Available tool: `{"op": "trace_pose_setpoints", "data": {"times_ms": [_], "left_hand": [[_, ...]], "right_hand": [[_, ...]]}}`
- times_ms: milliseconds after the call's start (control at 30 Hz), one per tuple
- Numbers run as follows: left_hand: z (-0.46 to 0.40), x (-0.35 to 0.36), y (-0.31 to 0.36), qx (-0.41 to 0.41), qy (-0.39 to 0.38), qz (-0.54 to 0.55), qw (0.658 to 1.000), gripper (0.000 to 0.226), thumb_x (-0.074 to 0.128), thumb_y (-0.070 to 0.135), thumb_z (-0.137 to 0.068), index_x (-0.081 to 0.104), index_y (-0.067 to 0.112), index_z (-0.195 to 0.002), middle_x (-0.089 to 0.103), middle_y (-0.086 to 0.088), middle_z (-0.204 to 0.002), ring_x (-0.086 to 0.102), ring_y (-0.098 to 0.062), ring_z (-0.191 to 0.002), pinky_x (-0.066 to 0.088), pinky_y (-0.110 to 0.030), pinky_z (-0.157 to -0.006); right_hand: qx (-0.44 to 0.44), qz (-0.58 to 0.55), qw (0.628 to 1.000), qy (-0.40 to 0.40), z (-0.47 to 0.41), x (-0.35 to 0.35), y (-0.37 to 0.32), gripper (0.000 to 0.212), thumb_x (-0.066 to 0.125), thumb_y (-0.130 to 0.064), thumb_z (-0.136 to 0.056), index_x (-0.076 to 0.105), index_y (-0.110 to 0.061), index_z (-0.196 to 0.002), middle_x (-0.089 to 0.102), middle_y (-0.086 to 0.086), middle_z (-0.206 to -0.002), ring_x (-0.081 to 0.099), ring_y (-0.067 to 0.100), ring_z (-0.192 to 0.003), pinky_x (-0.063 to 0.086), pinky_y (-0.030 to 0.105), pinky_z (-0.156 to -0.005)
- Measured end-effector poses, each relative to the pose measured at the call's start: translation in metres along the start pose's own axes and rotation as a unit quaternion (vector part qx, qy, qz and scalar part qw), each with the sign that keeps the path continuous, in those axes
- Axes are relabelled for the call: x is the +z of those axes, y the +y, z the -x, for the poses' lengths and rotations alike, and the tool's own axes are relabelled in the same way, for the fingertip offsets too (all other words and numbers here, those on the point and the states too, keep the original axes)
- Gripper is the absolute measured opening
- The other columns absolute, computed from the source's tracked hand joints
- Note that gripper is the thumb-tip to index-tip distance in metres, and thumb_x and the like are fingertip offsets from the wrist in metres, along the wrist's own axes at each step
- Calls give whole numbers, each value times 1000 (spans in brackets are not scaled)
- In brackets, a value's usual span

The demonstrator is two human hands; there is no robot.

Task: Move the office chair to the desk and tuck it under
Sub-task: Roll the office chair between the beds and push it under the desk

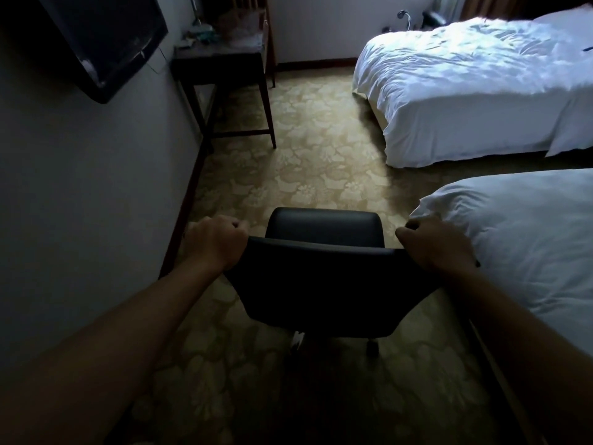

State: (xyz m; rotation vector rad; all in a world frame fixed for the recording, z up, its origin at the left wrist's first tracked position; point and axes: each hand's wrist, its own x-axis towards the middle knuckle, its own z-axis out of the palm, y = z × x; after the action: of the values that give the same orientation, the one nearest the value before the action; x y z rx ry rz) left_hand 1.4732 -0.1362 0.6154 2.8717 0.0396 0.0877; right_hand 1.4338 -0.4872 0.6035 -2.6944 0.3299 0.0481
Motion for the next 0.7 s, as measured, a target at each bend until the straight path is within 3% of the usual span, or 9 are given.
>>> {"op": "trace_pose_setpoints", "data": {"times_ms": [200,333,467,600,700], "left_hand": [[-82,9,-3,19,11,-14,1000,49,27,44,-78,69,20,-70,71,-15,-93,60,-36,-89,33,-39,-75],[-138,11,-4,25,12,-22,999,50,25,42,-77,70,19,-72,71,-13,-93,60,-36,-92,36,-40,-82],[-190,8,-2,28,-15,-45,998,57,23,41,-75,74,18,-86,71,-14,-104,59,-36,-98,37,-41,-87],[-239,9,-7,43,-6,-43,998,57,23,42,-76,74,19,-87,71,-15,-104,59,-37,-98,37,-41,-85],[-272,9,-12,47,-2,-28,999,52,25,41,-76,73,20,-80,71,-15,-100,60,-37,-95,37,-40,-83]], "right_hand": [[8,4,1000,-8,-76,2,-15,35,42,-47,-77,62,-22,-62,62,0,-66,58,18,-62,34,28,-56],[24,1,1000,0,-125,5,-31,36,45,-47,-78,63,-21,-61,62,-1,-63,58,18,-60,36,28,-55],[37,11,999,1,-171,5,-48,31,49,-43,-83,66,-21,-68,64,1,-69,56,17,-62,36,29,-56],[53,19,998,7,-217,9,-68,33,44,-48,-76,67,-24,-70,63,3,-74,58,23,-68,45,35,-64],[49,4,999,1,-249,10,-80,37,42,-50,-74,67,-23,-69,62,1,-71,55,20,-65,41,33,-60]]}}
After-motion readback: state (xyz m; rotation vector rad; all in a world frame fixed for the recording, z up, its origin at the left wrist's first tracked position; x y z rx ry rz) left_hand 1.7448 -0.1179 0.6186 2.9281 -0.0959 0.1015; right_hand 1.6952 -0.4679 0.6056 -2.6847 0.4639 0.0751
